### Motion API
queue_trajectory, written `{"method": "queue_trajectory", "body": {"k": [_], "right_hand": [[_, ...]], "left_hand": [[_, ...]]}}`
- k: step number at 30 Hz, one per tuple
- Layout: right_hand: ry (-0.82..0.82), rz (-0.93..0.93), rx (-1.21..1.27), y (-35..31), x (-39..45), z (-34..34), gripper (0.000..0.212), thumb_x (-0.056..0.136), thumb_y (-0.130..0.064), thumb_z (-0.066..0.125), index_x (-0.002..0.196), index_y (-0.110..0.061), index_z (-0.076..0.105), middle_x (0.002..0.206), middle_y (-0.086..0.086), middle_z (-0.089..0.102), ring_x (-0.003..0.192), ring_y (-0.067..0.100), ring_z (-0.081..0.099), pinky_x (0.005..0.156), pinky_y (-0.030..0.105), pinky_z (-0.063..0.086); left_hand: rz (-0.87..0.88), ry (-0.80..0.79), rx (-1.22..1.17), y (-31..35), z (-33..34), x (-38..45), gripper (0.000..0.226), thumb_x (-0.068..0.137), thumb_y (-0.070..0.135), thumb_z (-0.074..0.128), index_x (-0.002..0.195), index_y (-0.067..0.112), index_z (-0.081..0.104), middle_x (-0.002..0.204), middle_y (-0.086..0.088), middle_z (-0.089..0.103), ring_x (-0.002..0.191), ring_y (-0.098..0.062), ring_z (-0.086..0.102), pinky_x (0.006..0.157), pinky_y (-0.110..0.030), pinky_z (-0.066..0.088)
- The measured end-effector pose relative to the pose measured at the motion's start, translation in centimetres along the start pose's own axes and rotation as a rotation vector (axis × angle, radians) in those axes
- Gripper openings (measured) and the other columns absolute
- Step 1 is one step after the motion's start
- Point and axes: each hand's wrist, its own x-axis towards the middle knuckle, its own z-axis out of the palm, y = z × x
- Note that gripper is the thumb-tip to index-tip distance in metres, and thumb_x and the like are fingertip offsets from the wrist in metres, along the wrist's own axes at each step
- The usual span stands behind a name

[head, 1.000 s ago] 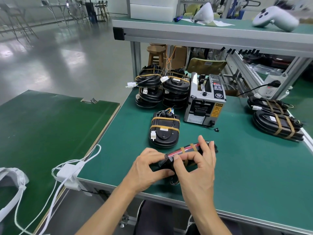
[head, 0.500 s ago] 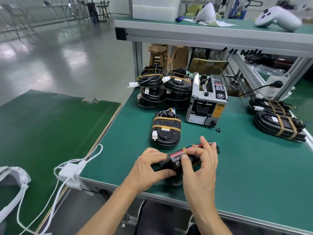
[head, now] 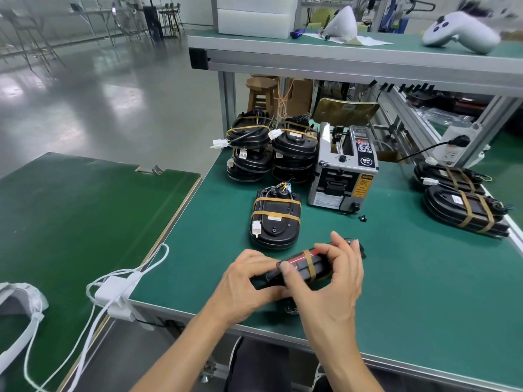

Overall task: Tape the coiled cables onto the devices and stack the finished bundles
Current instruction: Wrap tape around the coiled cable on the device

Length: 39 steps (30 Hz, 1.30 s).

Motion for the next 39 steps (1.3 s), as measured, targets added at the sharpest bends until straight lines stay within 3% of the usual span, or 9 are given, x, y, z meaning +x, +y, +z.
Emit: {"method": "queue_trajectory", "body": {"k": [3, 6, 9, 13, 16, 19, 23, 28, 39], "right_hand": [[-0.053, -0.018, -0.08, -0.4, -0.3, -0.3, 0.072, 0.064, -0.063, 0.078, 0.126, -0.038, 0.052, 0.16, -0.019, 0.033, 0.157, -0.002, -0.001, 0.128, 0.054, 0.01], [0.002, -0.013, 0.038, -1.0, 0.5, -1.3, 0.063, 0.073, -0.07, 0.061, 0.127, -0.038, 0.058, 0.15, -0.021, 0.048, 0.154, -0.002, 0.015, 0.125, 0.056, 0.02], [0.078, -0.056, 0.056, -1.0, 3.7, -2.5, 0.028, 0.084, -0.059, 0.06, 0.108, -0.045, 0.065, 0.13, -0.024, 0.062, 0.141, -0.002, 0.04, 0.121, 0.057, 0.028], [0.053, 0.099, 0.099, 0.3, 12.3, -3.4, 0.007, 0.092, -0.032, 0.069, 0.091, -0.036, 0.074, 0.094, -0.023, 0.074, 0.093, -0.003, 0.067, 0.091, 0.029, 0.054], [0.041, 0.34, 0.16, 2.1, 19.0, -2.4, 0.014, 0.089, -0.015, 0.07, 0.082, -0.023, 0.079, 0.085, -0.01, 0.078, 0.068, 0.009, 0.067, 0.064, 0.022, 0.049], [0.074, 0.494, 0.185, 3.5, 22.5, -0.8, 0.011, 0.082, -0.005, 0.069, 0.075, -0.007, 0.077, 0.073, 0.003, 0.07, 0.056, 0.014, 0.056, 0.052, 0.02, 0.042], [0.125, 0.573, 0.237, 3.9, 23.7, 0.6, 0.02, 0.079, -0.001, 0.071, 0.061, -0.011, 0.069, 0.062, 0.007, 0.068, 0.062, 0.022, 0.061, 0.063, 0.028, 0.052], [0.2, 0.659, 0.326, 3.8, 24.3, 1.7, 0.019, 0.081, -0.001, 0.077, 0.068, -0.008, 0.064, 0.064, 0.007, 0.067, 0.057, 0.019, 0.061, 0.048, 0.022, 0.046], [0.27, 0.767, 0.508, 3.2, 24.2, 2.7, 0.023, 0.083, -0.008, 0.083, 0.076, -0.007, 0.061, 0.062, 0.003, 0.065, 0.048, 0.012, 0.058, 0.04, 0.022, 0.042]], "left_hand": [[0.011, 0.004, 0.028, -0.3, 0.2, 0.0, 0.024, 0.083, 0.056, 0.082, 0.107, 0.053, 0.076, 0.112, 0.022, 0.076, 0.119, -0.018, 0.06, 0.097, -0.036, 0.054], [0.026, 0.006, 0.025, -0.4, 0.1, 0.0, 0.038, 0.082, 0.076, 0.076, 0.109, 0.051, 0.077, 0.111, 0.02, 0.076, 0.118, -0.017, 0.06, 0.098, -0.033, 0.052], [0.023, 0.001, 0.007, -0.4, 0.0, 0.1, 0.04, 0.08, 0.075, 0.079, 0.113, 0.054, 0.077, 0.113, 0.02, 0.076, 0.119, -0.017, 0.058, 0.101, -0.031, 0.049], [0.024, -0.004, -0.016, -0.3, 0.0, 0.0, 0.039, 0.08, 0.07, 0.083, 0.116, 0.055, 0.076, 0.114, 0.019, 0.076, 0.12, -0.016, 0.057, 0.1, -0.023, 0.046], [0.021, -0.008, -0.015, -0.2, 0.0, 0.2, 0.042, 0.081, 0.069, 0.084, 0.118, 0.052, 0.077, 0.116, 0.019, 0.077, 0.121, -0.016, 0.057, 0.1, -0.025, 0.046], [0.02, -0.01, -0.013, -0.2, -0.1, 0.1, 0.041, 0.081, 0.068, 0.084, 0.117, 0.052, 0.078, 0.118, 0.02, 0.076, 0.122, -0.016, 0.058, 0.102, -0.029, 0.047], [0.01, -0.02, -0.016, -0.1, -0.2, 0.1, 0.04, 0.08, 0.066, 0.085, 0.117, 0.052, 0.078, 0.119, 0.021, 0.077, 0.124, -0.016, 0.058, 0.103, -0.033, 0.049], [0.021, -0.02, -0.013, -0.1, -0.2, 0.1, 0.04, 0.081, 0.065, 0.085, 0.118, 0.051, 0.078, 0.119, 0.021, 0.077, 0.123, -0.016, 0.058, 0.103, -0.028, 0.047], [0.026, -0.012, -0.014, -0.2, -0.2, 0.0, 0.042, 0.081, 0.069, 0.083, 0.12, 0.054, 0.077, 0.12, 0.022, 0.076, 0.123, -0.017, 0.058, 0.103, -0.029, 0.049]]}}
